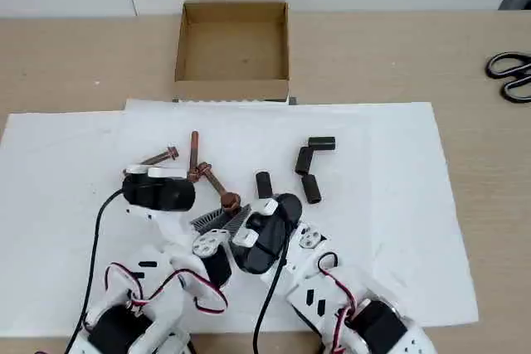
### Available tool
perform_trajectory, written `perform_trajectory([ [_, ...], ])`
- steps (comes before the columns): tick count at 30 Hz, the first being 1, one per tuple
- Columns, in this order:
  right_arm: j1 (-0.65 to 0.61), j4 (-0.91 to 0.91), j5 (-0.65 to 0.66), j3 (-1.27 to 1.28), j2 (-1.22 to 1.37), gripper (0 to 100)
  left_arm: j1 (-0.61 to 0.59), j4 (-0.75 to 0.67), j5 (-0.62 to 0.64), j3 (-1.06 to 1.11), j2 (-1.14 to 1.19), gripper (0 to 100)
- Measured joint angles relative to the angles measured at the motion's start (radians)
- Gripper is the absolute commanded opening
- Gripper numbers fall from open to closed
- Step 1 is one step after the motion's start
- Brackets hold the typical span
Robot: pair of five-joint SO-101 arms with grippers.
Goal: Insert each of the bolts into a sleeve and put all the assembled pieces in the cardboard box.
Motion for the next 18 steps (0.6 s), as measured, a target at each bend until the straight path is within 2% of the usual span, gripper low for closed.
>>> perform_trajectory([
  [3,0.002,0.0,0.006,0.0,0.0,0.3,0.0,0.002,-0.002,0.0,0.0,1],
  [5,0.002,0.0,0.006,0.0,0.0,0.3,0.0,0.002,-0.012,0.0,0.0,5],
  [11,0.015,-0.003,0.009,-0.002,-0.002,0.3,-0.006,0.006,-0.035,0.008,0.002,28],
  [18,0.034,-0.017,0.008,-0.018,-0.008,0.3,-0.014,0.015,-0.037,0.026,0.014,30],
])
